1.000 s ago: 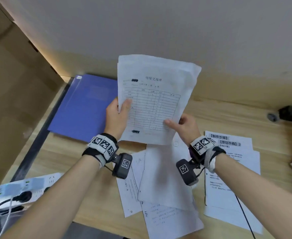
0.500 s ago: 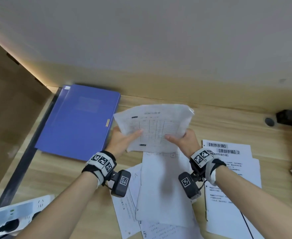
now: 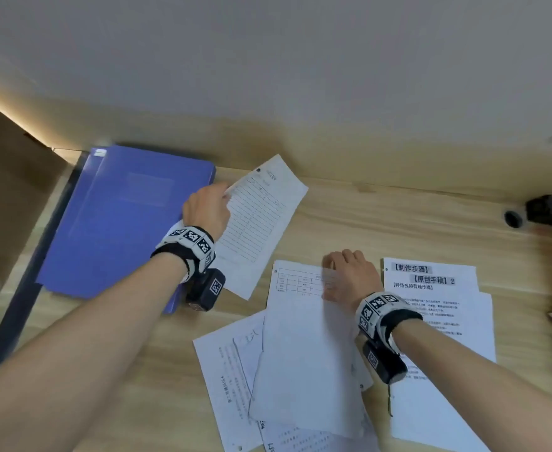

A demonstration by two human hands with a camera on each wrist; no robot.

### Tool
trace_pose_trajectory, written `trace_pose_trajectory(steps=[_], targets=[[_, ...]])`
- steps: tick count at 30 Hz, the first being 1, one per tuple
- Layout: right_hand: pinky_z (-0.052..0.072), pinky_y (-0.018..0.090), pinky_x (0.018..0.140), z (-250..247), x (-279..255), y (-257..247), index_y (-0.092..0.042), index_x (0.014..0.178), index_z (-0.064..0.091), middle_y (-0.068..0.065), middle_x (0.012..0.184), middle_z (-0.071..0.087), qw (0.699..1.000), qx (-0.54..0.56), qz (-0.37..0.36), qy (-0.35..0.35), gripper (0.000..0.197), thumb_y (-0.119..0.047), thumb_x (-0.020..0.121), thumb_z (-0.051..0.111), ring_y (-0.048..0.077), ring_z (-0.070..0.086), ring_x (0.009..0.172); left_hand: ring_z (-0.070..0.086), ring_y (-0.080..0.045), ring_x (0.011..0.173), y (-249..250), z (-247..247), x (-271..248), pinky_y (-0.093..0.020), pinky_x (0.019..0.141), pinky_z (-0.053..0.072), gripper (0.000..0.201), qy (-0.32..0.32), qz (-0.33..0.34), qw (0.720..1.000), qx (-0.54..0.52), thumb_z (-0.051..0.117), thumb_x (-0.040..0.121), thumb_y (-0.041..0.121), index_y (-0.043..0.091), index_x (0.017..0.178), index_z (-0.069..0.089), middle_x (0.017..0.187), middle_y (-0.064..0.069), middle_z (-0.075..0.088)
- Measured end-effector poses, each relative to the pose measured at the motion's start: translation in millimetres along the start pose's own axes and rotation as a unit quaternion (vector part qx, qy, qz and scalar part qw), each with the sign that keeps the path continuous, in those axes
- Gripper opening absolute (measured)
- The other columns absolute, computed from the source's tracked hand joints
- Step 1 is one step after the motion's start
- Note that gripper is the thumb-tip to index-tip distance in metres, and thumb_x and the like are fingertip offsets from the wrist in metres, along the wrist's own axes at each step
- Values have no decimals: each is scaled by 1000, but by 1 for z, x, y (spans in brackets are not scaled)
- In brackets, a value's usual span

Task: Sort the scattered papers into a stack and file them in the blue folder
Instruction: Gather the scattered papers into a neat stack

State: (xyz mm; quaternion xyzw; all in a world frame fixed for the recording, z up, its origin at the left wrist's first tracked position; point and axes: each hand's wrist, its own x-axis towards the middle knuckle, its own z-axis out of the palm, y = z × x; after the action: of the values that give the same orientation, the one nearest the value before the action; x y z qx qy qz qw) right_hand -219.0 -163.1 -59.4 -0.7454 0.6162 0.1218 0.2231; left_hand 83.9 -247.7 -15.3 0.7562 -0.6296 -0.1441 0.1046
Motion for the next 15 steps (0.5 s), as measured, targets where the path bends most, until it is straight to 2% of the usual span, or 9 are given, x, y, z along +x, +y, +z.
trace_pose_trajectory(steps=[3, 6, 9, 11, 13, 15], targets=[[41, 39, 95, 1, -9, 16, -26, 126, 52, 0, 124, 47, 999, -27, 17, -31, 63, -49, 70, 71, 24, 37, 119, 62, -40, 83, 7, 21, 1, -38, 62, 39, 19, -3, 3, 1000, 14, 49, 96, 8, 19, 103, 64, 92, -13, 69], [42, 39, 98, 1, -19, 28, -27, 129, 55, -2, 129, 47, 998, -21, 34, -47, 62, -47, 72, 71, 23, 35, 122, 59, -32, 74, 10, 47, -5, -36, 59, 43, 21, -42, 14, 999, -26, 49, 97, 9, 17, 108, 65, 90, -10, 69], [45, 41, 96, 1, -25, 34, -27, 130, 54, -3, 132, 46, 997, 3, 46, -67, 60, -41, 74, 71, 22, 36, 123, 59, -29, 71, 17, 64, -17, -37, 57, 50, 23, -52, -23, 996, -74, 45, 96, 9, 18, 107, 63, 88, -5, 67], [47, 40, 95, 0, -26, 35, -28, 129, 56, -3, 133, 49, 997, 8, 44, -69, 56, -36, 76, 69, 21, 40, 122, 62, -30, 78, 19, 71, -21, -42, 65, 55, 22, -34, -43, 992, -110, 46, 96, 12, 18, 110, 62, 95, -6, 68], [49, 38, 93, -2, -27, 34, -29, 129, 57, -4, 132, 55, 997, 11, 40, -72, 51, -29, 78, 66, 22, 45, 122, 63, -31, 92, 17, 73, -24, -46, 74, 55, 21, -15, -44, 991, -129, 52, 94, 14, 14, 114, 59, 106, -8, 66], [50, 36, 88, -2, -28, 33, -26, 126, 59, -3, 126, 61, 997, 12, 36, -70, 48, -24, 78, 66, 23, 48, 121, 58, -29, 107, 13, 74, -25, -47, 84, 53, 37, -7, -39, 991, -131, 63, 87, 15, 14, 123, 53, 117, -8, 61]])
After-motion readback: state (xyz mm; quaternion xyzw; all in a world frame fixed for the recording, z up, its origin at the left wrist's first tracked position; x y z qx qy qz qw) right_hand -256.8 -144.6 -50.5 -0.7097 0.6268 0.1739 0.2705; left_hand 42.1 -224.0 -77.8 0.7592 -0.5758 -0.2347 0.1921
